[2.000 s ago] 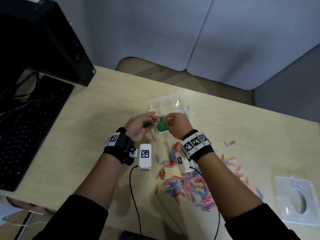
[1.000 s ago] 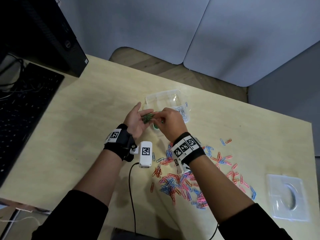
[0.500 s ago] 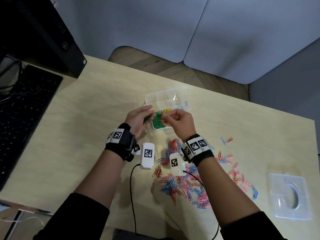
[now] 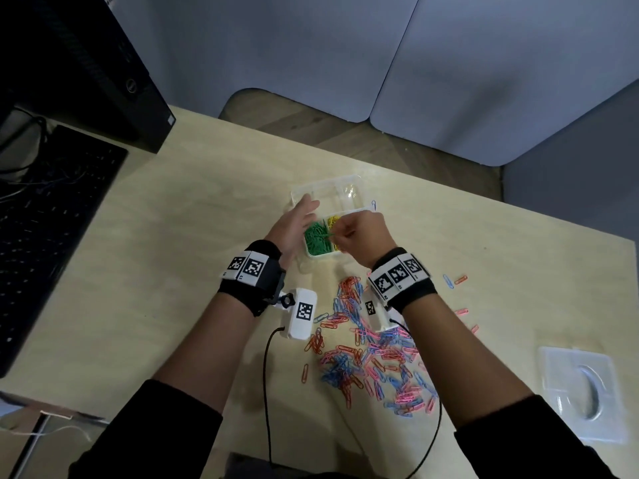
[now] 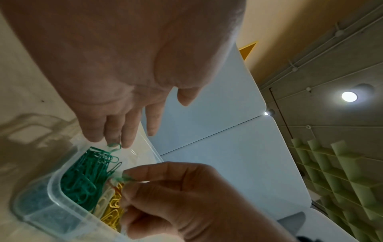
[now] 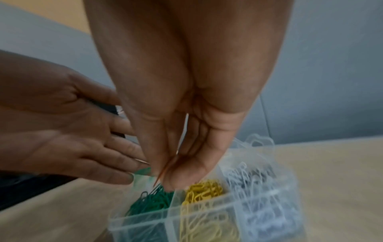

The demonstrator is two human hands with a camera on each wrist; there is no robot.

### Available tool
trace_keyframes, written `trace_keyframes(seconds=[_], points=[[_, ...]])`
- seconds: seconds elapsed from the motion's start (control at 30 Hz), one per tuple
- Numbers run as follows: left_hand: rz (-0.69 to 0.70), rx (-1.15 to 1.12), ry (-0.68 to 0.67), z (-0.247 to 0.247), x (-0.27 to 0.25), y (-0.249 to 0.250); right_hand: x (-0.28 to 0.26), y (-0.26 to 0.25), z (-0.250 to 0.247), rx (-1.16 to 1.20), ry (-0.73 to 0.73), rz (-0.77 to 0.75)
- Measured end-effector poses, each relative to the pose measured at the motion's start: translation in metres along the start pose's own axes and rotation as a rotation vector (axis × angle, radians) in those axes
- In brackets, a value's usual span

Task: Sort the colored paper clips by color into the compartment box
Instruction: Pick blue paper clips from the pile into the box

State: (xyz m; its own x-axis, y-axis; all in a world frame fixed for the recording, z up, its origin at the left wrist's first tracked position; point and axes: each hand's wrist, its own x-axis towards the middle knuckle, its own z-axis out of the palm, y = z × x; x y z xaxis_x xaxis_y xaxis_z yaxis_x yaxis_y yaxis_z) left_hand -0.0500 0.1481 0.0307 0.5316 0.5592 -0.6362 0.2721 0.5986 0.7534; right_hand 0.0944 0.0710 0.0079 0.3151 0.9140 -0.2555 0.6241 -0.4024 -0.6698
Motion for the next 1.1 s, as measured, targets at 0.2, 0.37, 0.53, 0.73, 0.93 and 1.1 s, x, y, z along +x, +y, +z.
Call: trace_keyframes(seconds=[0.2, 0.37, 0.53, 0.73, 0.93, 1.1], points=[[0.082, 0.031, 0.106, -0.012, 0.002, -0.005, 0.023, -0.015, -0.014, -0.253, -0.083, -0.055], [0.176, 0.206, 0.300, -0.025, 0.007, -0.020, 0.054, -0.026, -0.017, -0.119, 0.097, -0.063], [0.115, 0.416, 0.310, -0.033, -0.002, -0.050, 0.057, -0.025, 0.002, -0.056, 0.009, -0.052], [0.000, 0.782, 0.288, -0.022, -0.021, -0.086, 0.000, 0.005, -0.014, 0.103, 0.189, -0.027], [-0.105, 0.906, 0.351, -0.006, -0.038, -0.104, -0.080, 0.047, 0.021, -0.004, -0.043, 0.134], [-0.004, 0.904, 0.320, 0.012, -0.052, -0.117, -0.102, 0.042, 0.059, -0.197, 0.004, 0.289]])
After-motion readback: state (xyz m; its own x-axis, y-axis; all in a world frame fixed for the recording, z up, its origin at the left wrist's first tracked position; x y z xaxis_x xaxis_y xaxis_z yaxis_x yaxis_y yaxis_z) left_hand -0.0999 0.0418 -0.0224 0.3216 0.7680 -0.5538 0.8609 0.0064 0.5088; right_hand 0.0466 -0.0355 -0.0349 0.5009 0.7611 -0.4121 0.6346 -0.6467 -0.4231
